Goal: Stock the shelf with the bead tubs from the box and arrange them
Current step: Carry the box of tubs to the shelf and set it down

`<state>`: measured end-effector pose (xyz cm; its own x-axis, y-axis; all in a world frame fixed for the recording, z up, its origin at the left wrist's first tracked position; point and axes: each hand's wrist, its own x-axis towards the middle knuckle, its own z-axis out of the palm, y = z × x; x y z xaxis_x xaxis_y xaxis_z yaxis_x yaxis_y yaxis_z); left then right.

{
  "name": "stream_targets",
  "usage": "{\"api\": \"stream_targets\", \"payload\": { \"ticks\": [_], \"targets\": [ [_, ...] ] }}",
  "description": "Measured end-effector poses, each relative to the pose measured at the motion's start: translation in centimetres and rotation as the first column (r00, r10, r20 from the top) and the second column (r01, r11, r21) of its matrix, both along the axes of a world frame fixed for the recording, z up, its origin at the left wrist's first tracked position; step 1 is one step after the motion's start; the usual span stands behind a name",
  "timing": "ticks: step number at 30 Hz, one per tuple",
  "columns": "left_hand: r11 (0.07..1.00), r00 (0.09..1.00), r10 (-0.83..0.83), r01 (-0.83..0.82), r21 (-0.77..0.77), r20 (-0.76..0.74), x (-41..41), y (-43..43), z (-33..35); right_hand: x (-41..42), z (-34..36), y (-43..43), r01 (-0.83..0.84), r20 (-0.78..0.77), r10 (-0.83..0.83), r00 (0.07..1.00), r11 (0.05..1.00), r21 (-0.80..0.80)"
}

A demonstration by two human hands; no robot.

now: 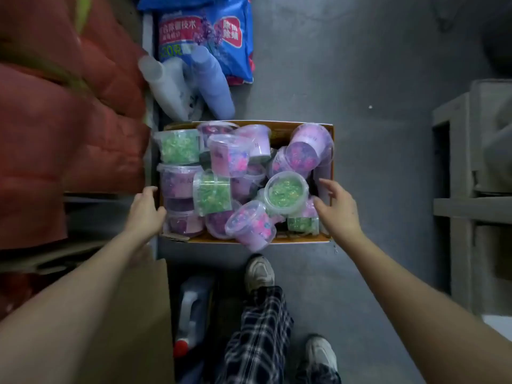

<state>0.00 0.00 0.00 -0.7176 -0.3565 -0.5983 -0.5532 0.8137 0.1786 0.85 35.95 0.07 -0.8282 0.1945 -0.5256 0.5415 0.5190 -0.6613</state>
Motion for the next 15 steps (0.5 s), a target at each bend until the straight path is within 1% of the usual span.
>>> {"api": "stream_targets", "payload": {
  "ticks": [2,4,7,9,11,13,15],
  "targets": [
    [0.999,1.0,0.021,-0.022,-0.035,-0.023,-0.5,-0.9,-2.4,-0.6,-2.5,0.3,-0.037,-0.027,0.039,0.999,0.995,0.09],
    [0.998,0.999,0.023,-0.025,-0.052,-0.034,-1.1,-1.9,-5.1,-1.2,-5.4,0.9,-0.103,-0.045,0.114,0.992,0.976,0.19],
    [0.998,0.998,-0.018,0.014,-0.062,-0.062,-2.2,-3.3,-8.7,-1.8,-9.5,1.7,-0.159,-0.038,0.178,0.983,0.941,0.299],
    [0.998,0.995,0.008,-0.013,-0.056,-0.101,-2.7,-3.7,-10.2,-2.0,-11.2,1.8,-0.13,-0.037,0.143,0.989,0.96,0.247],
    [0.995,0.983,0.086,-0.092,-0.028,-0.162,-2.8,-4.2,-11.6,-2.1,-12.6,2.0,-0.045,-0.012,0.047,0.999,0.985,0.165],
    [0.986,0.966,0.167,-0.17,0.004,-0.196,-2.9,-5.0,-12.6,-2.2,-13.7,2.3,-0.004,0.013,0.002,1.0,0.989,0.149],
    [0.99,0.98,0.141,-0.14,0.017,-0.144,-3.3,-5.7,-13.2,-2.4,-14.3,2.4,0.01,0.011,-0.012,1.0,0.989,0.15]
  ]
}}
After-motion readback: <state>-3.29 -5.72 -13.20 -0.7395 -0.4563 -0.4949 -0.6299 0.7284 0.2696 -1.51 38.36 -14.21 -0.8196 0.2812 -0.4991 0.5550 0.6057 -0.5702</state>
